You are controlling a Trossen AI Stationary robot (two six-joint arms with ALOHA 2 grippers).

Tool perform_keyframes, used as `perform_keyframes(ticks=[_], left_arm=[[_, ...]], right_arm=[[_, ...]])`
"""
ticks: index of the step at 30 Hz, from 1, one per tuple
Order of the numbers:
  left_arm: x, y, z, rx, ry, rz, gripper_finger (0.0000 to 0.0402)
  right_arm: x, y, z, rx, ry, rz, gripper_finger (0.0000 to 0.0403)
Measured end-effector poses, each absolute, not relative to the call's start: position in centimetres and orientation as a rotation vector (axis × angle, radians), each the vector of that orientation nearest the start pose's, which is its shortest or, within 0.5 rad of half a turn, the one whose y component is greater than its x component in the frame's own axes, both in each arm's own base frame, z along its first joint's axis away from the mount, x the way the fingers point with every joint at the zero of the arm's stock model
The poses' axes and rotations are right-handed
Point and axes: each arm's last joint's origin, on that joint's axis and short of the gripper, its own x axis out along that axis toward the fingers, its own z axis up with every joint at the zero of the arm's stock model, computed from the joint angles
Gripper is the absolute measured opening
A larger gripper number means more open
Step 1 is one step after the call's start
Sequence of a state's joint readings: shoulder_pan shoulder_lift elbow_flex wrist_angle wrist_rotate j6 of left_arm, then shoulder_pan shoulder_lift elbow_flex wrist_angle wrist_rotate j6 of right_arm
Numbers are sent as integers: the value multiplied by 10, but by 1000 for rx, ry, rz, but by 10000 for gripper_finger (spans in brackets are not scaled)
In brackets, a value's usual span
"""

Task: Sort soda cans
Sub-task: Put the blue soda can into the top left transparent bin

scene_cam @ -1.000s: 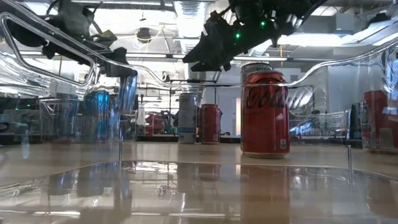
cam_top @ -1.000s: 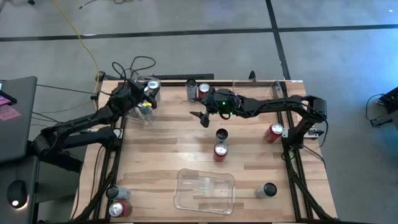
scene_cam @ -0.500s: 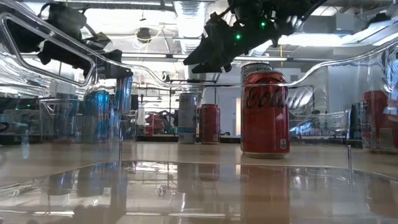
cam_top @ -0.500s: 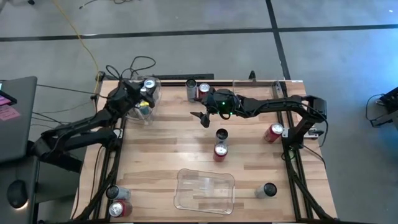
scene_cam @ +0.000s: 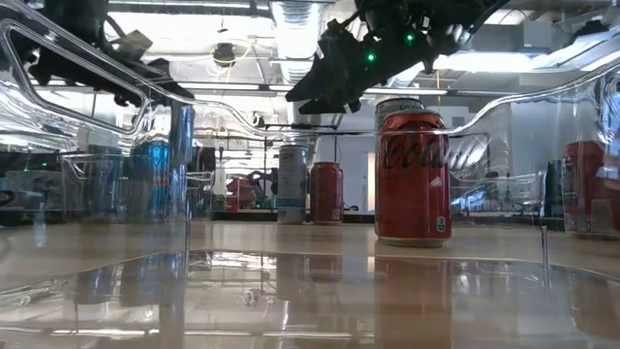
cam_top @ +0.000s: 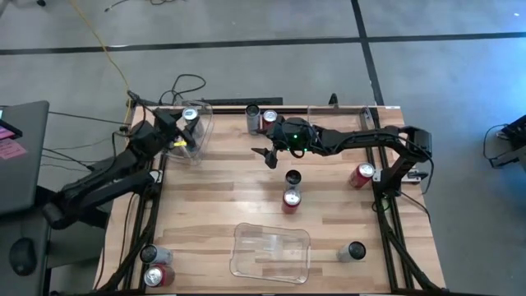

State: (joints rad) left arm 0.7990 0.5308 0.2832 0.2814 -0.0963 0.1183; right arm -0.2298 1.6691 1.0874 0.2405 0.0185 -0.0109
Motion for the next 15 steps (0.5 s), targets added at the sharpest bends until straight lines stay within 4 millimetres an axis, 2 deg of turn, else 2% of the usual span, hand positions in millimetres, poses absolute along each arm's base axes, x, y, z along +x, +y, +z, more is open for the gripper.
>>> perform_keyframes(ticks=[6, 15], left_arm=[[87, 95, 249, 159, -50, 936, 239], [79, 97, 254, 117, -45, 1182, 239]], right_arm=[[365, -86, 250, 28, 337, -244, 342], [365, -86, 250, 29, 332, -231, 342]])
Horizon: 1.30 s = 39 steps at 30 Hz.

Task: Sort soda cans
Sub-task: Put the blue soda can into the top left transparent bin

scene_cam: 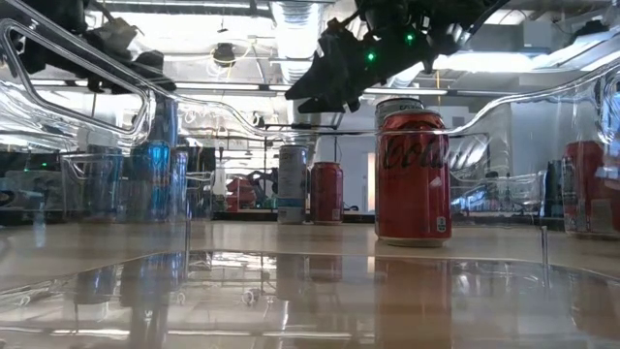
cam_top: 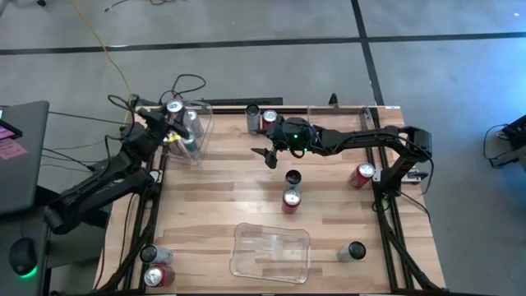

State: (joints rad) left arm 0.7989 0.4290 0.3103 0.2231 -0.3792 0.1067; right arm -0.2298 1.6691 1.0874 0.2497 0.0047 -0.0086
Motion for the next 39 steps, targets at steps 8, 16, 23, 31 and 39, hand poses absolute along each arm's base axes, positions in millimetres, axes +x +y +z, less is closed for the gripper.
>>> perform_keyframes(ticks=[8, 16, 23, 31, 39], left_arm=[[75, 100, 252, 75, -77, 1302, 240], [69, 109, 244, 12, -100, 1395, 240], [70, 120, 234, -36, -38, 1434, 240], [72, 122, 231, -42, -25, 1449, 240], [73, 123, 225, 29, 120, 1410, 240]], right_arm=[[365, -85, 250, 27, 332, -226, 342], [366, -85, 252, 12, 312, -222, 342], [366, -85, 252, 9, 311, -219, 342], [366, -85, 252, 6, 312, -218, 342], [366, -85, 252, -8, 314, -213, 342]])
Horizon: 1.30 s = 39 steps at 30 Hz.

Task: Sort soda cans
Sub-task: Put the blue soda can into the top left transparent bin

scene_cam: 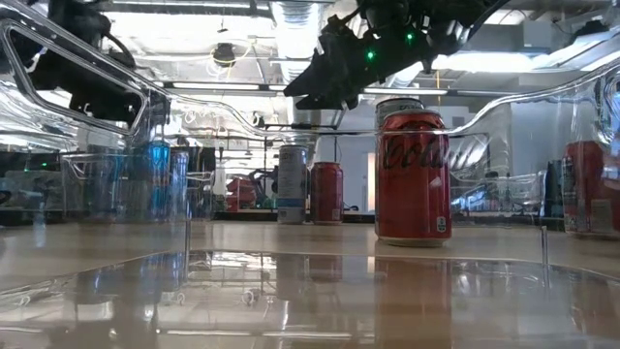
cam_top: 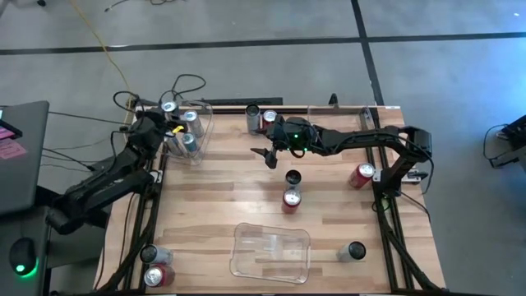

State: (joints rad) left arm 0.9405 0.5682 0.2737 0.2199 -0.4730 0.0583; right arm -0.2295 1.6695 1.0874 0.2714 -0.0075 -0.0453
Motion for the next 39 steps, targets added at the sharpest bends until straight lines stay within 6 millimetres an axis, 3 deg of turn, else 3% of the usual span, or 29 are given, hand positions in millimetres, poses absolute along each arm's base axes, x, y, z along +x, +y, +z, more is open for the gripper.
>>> perform_keyframes(ticks=[14, 39], left_arm=[[78, 124, 220, -77, 98, 1310, 240], [78, 122, 212, -188, 125, 1314, 240]], right_arm=[[365, -89, 253, -21, 308, -212, 342], [365, -88, 253, -20, 309, -199, 342]])
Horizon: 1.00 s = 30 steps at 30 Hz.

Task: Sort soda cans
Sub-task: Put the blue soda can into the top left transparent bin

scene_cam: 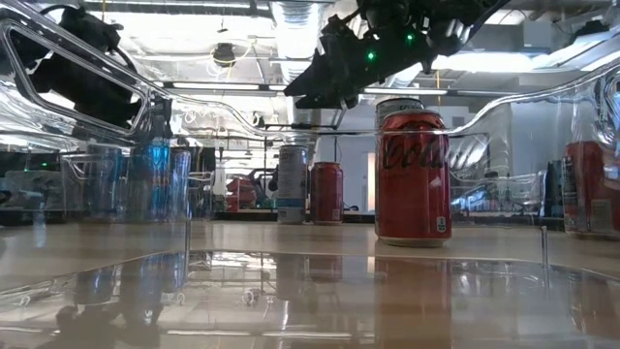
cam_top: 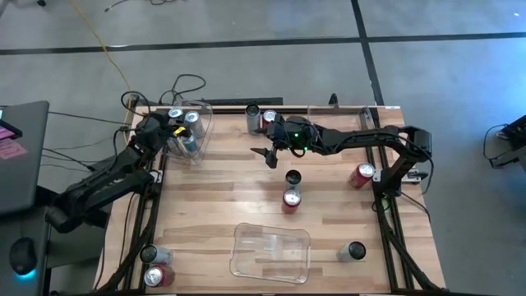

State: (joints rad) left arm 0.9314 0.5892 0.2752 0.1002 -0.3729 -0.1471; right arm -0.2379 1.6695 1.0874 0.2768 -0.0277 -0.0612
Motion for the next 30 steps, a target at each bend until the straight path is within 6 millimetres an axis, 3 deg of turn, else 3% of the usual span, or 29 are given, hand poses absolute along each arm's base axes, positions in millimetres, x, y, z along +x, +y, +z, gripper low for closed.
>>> perform_keyframes(ticks=[10, 30], left_arm=[[75, 120, 186, -173, 30, 1328, 240], [75, 120, 187, -46, 83, 1343, 249]], right_arm=[[365, -88, 252, -20, 312, -197, 342], [365, -88, 252, -21, 316, -195, 342]])
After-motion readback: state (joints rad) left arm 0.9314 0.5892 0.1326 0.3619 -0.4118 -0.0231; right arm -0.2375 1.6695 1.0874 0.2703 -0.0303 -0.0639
